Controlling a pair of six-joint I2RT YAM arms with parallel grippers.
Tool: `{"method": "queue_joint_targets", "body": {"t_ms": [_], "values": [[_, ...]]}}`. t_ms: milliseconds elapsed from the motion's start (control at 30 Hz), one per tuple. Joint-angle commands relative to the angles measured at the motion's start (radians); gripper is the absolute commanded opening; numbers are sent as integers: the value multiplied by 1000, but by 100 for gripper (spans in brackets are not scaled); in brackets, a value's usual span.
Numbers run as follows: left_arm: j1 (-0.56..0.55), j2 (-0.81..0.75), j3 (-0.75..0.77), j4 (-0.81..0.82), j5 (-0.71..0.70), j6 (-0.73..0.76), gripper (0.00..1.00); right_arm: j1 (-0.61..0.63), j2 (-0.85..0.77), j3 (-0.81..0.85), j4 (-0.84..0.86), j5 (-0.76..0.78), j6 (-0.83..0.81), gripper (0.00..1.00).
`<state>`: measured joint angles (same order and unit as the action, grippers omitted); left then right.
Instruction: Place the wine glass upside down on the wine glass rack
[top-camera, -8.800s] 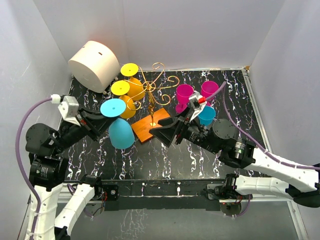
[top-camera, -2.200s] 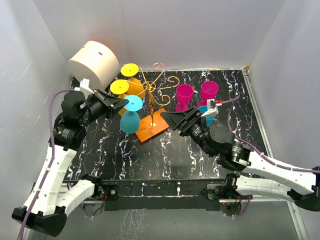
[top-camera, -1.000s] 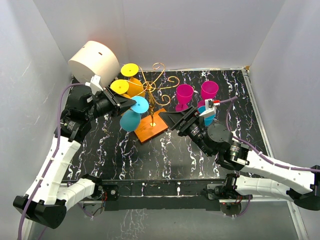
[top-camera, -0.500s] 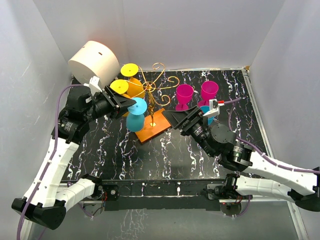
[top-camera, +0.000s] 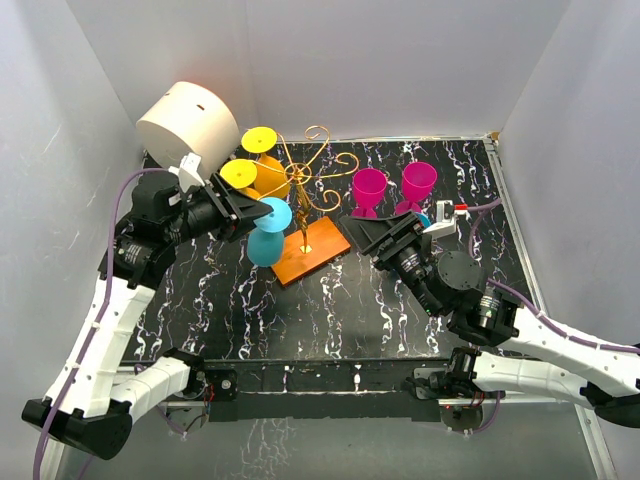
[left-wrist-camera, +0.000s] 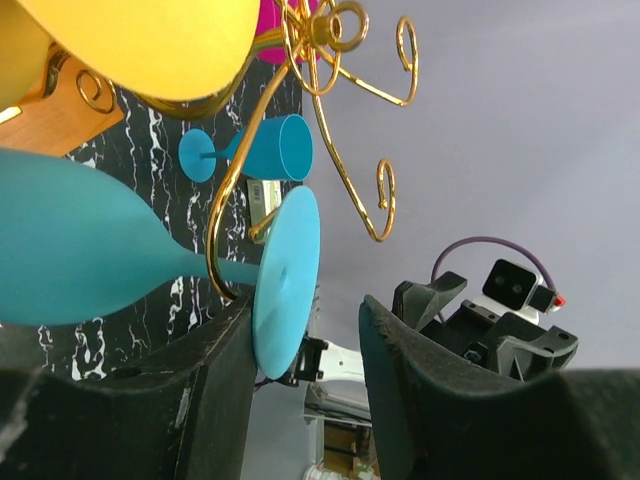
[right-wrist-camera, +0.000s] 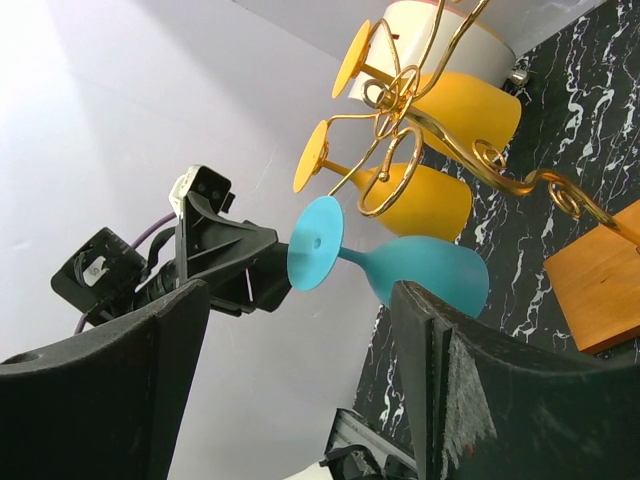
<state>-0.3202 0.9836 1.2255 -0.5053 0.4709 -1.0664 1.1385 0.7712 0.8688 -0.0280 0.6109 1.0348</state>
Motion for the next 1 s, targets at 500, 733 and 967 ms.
{"method": "queue_joint_targets", "body": {"t_ms": [500, 733, 967], "values": [[-3, -45, -53, -49, 172, -8, 46, 1, -13, -6, -4, 50, 26, 71], [-3, -113, -41, -66, 222, 164, 60, 1, -38, 31, -231, 157, 15, 71], [-4, -225, -41, -90, 172, 350, 64, 1, -90, 109, -617, 323, 47, 70]]}}
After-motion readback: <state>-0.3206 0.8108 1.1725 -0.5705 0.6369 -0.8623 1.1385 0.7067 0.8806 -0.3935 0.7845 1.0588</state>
